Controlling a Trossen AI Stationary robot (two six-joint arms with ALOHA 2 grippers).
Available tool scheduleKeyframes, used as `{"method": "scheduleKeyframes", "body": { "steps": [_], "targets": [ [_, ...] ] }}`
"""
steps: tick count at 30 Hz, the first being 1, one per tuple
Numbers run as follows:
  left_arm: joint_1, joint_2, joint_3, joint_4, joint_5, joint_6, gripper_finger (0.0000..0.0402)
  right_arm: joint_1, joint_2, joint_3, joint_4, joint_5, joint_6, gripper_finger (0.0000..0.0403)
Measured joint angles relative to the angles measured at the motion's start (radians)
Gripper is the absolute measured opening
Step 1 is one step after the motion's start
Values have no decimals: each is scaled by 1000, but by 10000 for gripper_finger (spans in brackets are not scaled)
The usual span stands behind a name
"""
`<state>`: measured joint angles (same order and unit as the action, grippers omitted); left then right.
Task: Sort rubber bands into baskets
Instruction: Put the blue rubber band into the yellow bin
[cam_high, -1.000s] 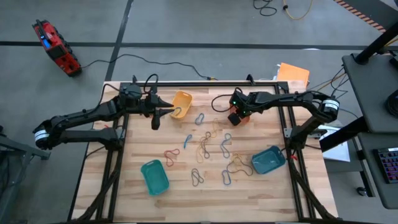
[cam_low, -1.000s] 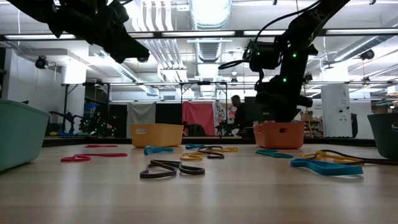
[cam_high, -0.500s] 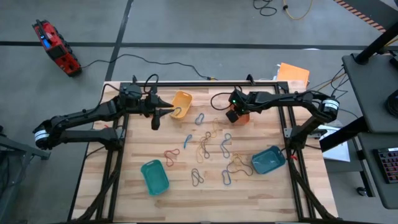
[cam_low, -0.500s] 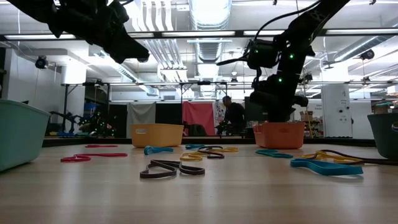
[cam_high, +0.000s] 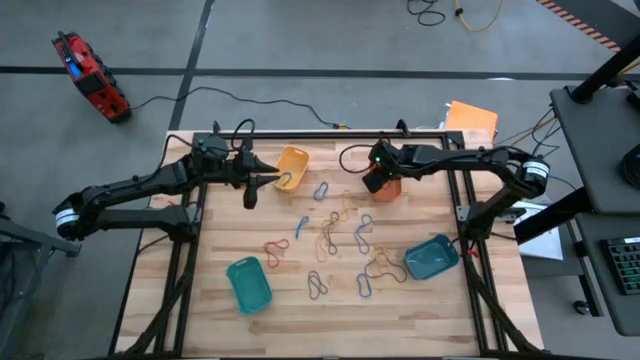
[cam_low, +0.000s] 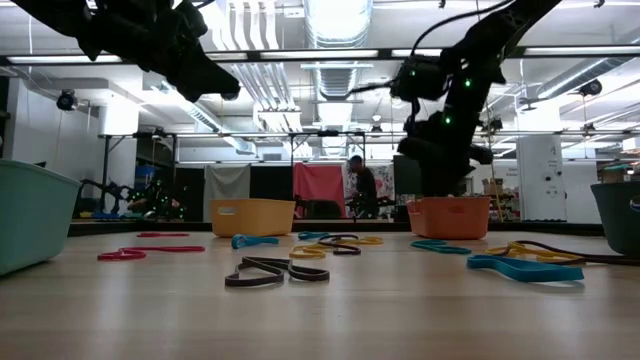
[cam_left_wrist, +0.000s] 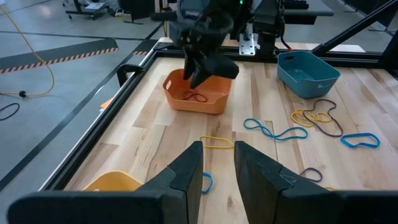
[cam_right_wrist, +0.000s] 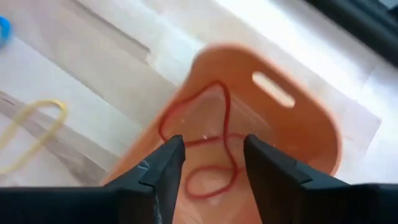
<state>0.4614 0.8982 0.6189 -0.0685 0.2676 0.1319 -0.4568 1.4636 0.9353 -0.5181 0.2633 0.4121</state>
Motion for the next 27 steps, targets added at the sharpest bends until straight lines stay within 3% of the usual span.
{"method": "scheduleKeyframes", "body": {
  "steps": [8,16,20,27],
  "targets": [
    [0,0,0,-5,0,-23,76,69,-116,19,48,-8,-61,165],
    [0,0,0,-19,1,-66,76,274,-168,-15,274,-9,-159,141],
    [-5,0,0,-30,5,-122,76,375,-153,-16,303,-10,-228,128],
    [-110,0,0,-79,12,-256,76,475,-174,-20,300,-9,-214,107]
  ]
}}
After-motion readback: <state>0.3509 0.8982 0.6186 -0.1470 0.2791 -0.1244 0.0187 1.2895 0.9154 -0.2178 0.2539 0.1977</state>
